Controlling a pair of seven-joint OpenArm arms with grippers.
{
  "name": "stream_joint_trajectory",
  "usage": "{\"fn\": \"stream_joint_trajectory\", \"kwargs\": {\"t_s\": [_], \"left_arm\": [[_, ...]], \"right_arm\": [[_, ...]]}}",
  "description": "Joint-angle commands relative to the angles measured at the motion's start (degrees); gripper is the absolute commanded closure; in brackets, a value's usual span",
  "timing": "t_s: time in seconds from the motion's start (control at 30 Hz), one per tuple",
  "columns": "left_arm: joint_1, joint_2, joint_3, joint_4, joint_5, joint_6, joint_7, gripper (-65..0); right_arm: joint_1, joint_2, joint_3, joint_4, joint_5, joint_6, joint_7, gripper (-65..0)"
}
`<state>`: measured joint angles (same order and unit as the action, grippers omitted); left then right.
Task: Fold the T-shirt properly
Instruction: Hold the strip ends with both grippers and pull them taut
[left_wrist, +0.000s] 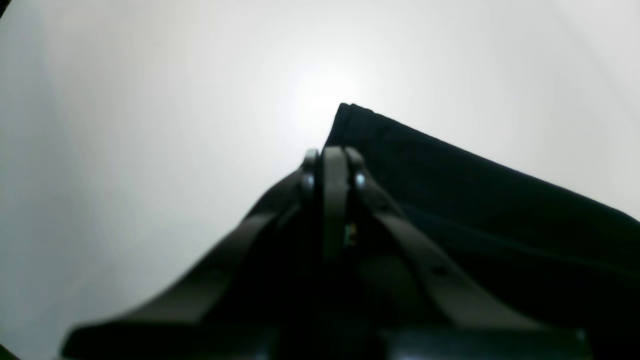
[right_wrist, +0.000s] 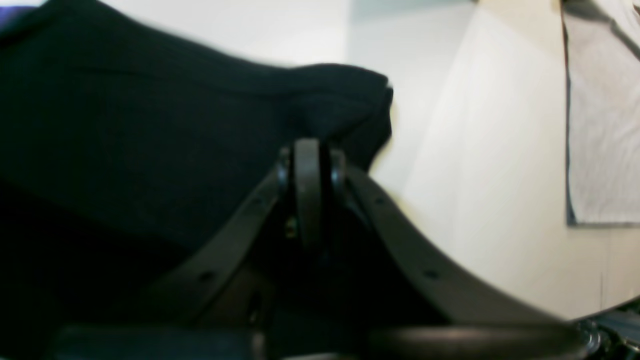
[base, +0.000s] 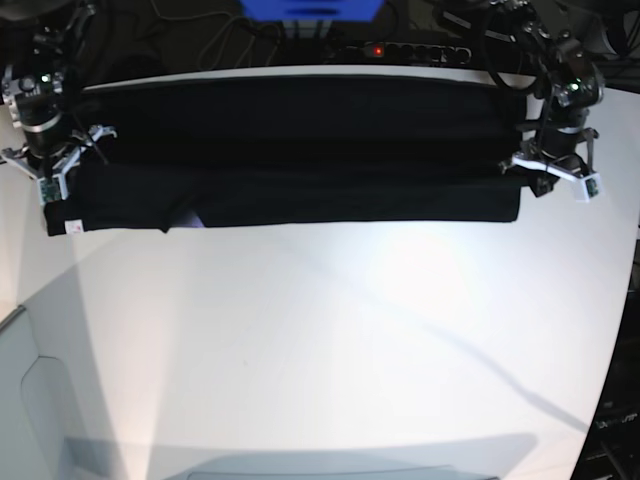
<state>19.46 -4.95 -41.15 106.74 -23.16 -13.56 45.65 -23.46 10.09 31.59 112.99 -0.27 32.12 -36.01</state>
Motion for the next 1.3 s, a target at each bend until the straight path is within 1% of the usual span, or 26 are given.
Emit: {"fn": "stream_joint_trajectory", "kwargs": {"t_s": [0.0,0.17,0.33,0.6,0.93,1.0,1.13,1.2,1.27], "left_arm": [[-0.2,-0.8,-0.3,0.9,-0.2,-0.2,-1.2,-0.1],[-0.1,-0.7,-0.3,0.6,-0.1,-0.2,-1.2,-0.1],[1.1,-0.9,-0.1,-0.8,-0.1,-0.2,-1.2,-0.1],[4.0,-0.8,-0.3,-3.2,-0.1,-0.3,-1.8,-0.1],[4.5,-0.9,-0.4,-4.7,0.3,-0.3,-1.9,-0.1],[4.3,-0.8,-0.4,-4.7,0.0,-0.3,-1.9,-0.1],[4.3,-0.6,-0.4,-4.7,0.1,-0.3,-1.7,-0.4],[4.5,-0.6,-0.4,-4.7,0.0,-0.3,-1.3,-0.5],[4.6,-0.6,-0.4,-4.7,-0.1,-0.3,-1.3,-0.7]], "right_arm": [[-0.9,-0.1,0.9,0.9,0.3,0.0,1.1,0.0],[-1.7,-1.5,3.4,0.7,0.3,0.0,1.1,0.0],[-1.8,-1.6,4.7,0.5,0.3,0.0,0.7,0.0],[-2.4,-1.6,4.6,-4.5,0.3,0.0,1.1,0.0],[-2.5,-1.4,4.2,-7.5,0.3,0.0,0.7,0.0],[-2.5,-1.4,4.2,-8.0,0.3,0.0,0.7,-5.1],[-2.6,-1.3,4.8,-8.0,0.3,0.0,0.7,-19.7],[-2.6,-1.3,5.5,-7.5,0.3,0.0,0.9,-24.6],[-2.4,-1.7,8.1,-6.0,0.3,0.0,1.0,-28.5]]}}
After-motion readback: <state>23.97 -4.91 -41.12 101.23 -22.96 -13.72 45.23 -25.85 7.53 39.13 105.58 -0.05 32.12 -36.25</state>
